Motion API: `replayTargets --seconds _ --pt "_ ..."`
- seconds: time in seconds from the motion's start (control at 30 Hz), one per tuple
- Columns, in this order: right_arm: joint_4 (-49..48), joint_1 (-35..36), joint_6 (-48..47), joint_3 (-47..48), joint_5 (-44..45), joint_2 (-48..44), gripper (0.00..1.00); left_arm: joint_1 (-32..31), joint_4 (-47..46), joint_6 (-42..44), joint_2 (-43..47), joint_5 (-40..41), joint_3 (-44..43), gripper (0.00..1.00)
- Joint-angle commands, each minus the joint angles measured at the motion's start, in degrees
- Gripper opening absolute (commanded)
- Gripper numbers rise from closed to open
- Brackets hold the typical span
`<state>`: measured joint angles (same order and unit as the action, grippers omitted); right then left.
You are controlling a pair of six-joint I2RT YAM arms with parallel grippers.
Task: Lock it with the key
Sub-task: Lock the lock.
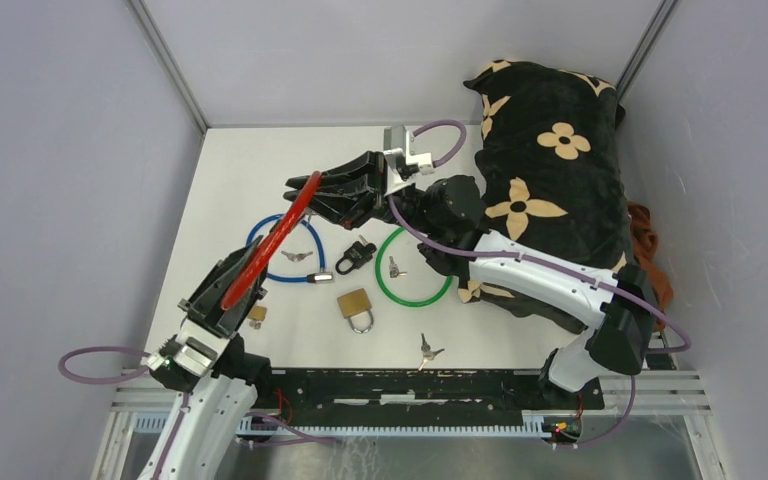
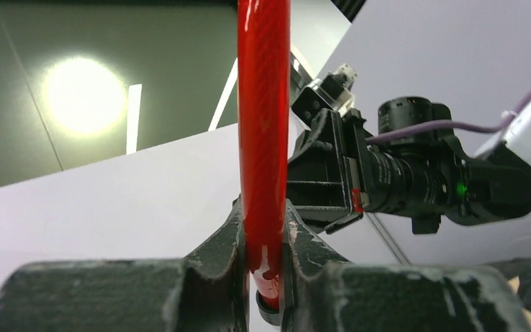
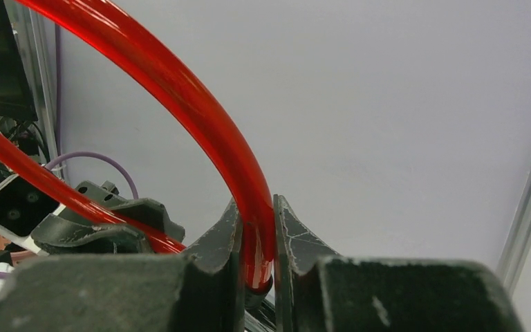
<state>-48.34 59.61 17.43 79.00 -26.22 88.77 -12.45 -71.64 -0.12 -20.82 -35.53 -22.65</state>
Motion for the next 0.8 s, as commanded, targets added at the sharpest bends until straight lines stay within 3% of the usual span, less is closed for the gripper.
replayTargets --seconds 0.0,0.2,0.5,0.63,0.77 --pt "3.95 1.03 2.35 3.55 -4.93 2.68 0.07 0.12 -6.44 -9.43 -1.4 11.19 -3.71 0.02" --pt "3.3 0.69 1.87 4.76 -13.45 4.82 0.25 0.14 -4.5 -14.9 -1.82 11.43 -4.51 0.02" --pt "2.99 -2.46 -1.12 3.71 -27.61 2.16 0.38 -0.25 7.34 -18.08 1.48 7.26 -4.92 0.02" --pt "11.69 -3.34 -7.74 4.24 -32.32 0.69 0.48 -0.3 14.07 -22.76 1.1 7.67 -6.53 0.02" --pt "25.59 -3.45 -19.09 4.13 -27.8 -1.35 0.5 -0.3 21.48 -28.09 0.89 8.49 -7.45 0.02"
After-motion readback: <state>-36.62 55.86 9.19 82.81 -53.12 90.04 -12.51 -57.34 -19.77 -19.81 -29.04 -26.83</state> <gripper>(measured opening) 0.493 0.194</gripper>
